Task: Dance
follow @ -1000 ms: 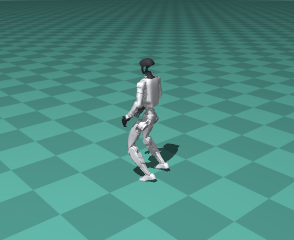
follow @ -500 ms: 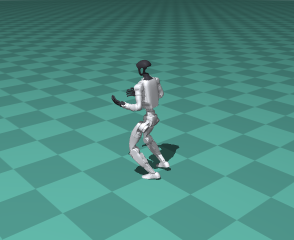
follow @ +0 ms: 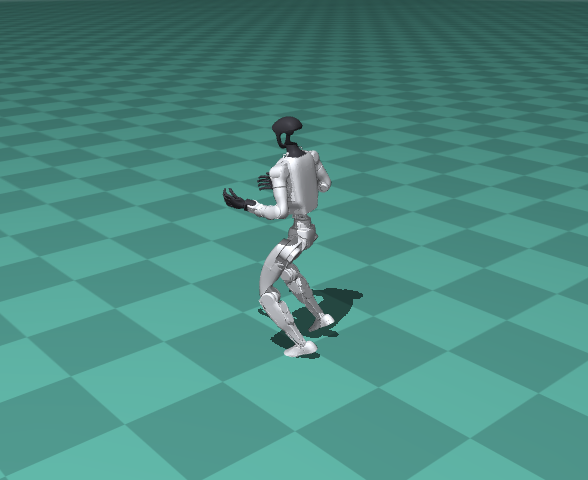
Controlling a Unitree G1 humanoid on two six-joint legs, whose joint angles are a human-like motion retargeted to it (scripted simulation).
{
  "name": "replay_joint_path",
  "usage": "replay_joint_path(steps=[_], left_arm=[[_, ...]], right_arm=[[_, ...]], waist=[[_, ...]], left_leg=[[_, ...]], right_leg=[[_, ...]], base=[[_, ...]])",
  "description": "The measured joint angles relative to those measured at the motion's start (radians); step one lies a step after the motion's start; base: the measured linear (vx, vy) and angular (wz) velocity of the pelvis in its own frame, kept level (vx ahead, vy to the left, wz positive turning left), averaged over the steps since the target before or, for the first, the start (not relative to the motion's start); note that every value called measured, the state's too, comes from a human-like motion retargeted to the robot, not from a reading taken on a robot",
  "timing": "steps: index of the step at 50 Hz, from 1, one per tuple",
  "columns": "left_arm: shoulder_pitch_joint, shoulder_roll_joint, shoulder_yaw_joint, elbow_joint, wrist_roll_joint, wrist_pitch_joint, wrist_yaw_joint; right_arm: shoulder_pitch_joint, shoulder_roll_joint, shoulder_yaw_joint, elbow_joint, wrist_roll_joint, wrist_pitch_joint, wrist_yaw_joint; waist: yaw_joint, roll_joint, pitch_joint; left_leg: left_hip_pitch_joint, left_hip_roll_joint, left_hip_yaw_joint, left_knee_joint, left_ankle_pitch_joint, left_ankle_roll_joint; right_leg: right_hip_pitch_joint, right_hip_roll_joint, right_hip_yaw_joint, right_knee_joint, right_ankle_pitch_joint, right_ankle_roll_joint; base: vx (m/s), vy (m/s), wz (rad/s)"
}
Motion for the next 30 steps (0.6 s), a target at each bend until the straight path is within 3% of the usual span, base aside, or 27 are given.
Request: replay_joint_path(steps=[11,13,18,20,23,27,30], left_arm=[[0.043,0.002,-0.007,-0.063,0.078,-0.004,0.035],[0.044,0.011,-0.009,-0.069,0.084,0.001,0.017],[0.001,0.049,-0.009,-0.073,0.121,0.011,-0.043],[-0.019,0.061,-0.004,-0.069,0.129,0.013,-0.066],[-0.012,0.068,0.011,-0.065,0.105,0.001,-0.083],[0.043,0.062,0.039,-0.049,0.084,-0.017,-0.073],[0.08,0.049,0.052,-0.015,0.06,-0.021,-0.063]], right_arm=[[-0.071,0.013,0.072,-0.085,-0.056,-0.002,-0.005],[-0.123,0.02,0.091,-0.103,-0.067,0.002,0.003],[-0.272,0.037,0.108,-0.116,-0.097,0.017,0.025],[-0.315,0.04,0.097,-0.109,-0.087,0.015,0.035],[-0.289,0.03,0.059,-0.131,-0.04,0.002,0.049],[-0.171,0.013,0.001,-0.168,0.013,-0.02,0.057],[-0.085,0.001,-0.034,-0.181,0.031,-0.025,0.061]], waist=[[0.049,-0.015,-0.007],[0.07,-0.019,-0.002],[0.135,-0.025,0.028],[0.155,-0.016,0.046],[0.15,-0.008,0.041],[0.105,-0.02,0.019],[0.065,-0.04,0.005]], left_leg=[[-0.076,-0.072,-0.03,-0.003,0.056,-0.021],[-0.082,-0.085,-0.032,0.028,0.006,-0.008],[-0.079,-0.077,-0.011,0.158,-0.281,0.08],[-0.063,-0.065,-0.009,0.165,-0.32,0.082],[-0.024,-0.056,-0.009,0.117,-0.284,0.069],[0.025,-0.067,0.009,0.001,-0.133,0.04],[0.056,-0.107,0.007,-0.097,-0.038,0.021]], right_leg=[[-0.075,-0.036,-0.005,0.037,-0.108,-0.012],[-0.076,-0.04,0.001,0.067,-0.165,-0.016],[-0.04,-0.061,-0.001,0.148,-0.409,-0.054],[-0.011,-0.048,-0.011,0.133,-0.464,-0.065],[0.032,-0.035,-0.023,0.079,-0.428,-0.054],[0.053,-0.058,-0.018,0.034,-0.182,0.025],[0.042,-0.09,0.009,0.034,-0.055,0.079]], base=[[-0.04,-0.03,0.33],[0.0,-0.04,0.21],[0.04,-0.02,-0.03],[0.1,-0.03,-0.06],[0.1,0.0,0.18],[0.06,0.05,0.52],[0.02,0.09,0.68]])
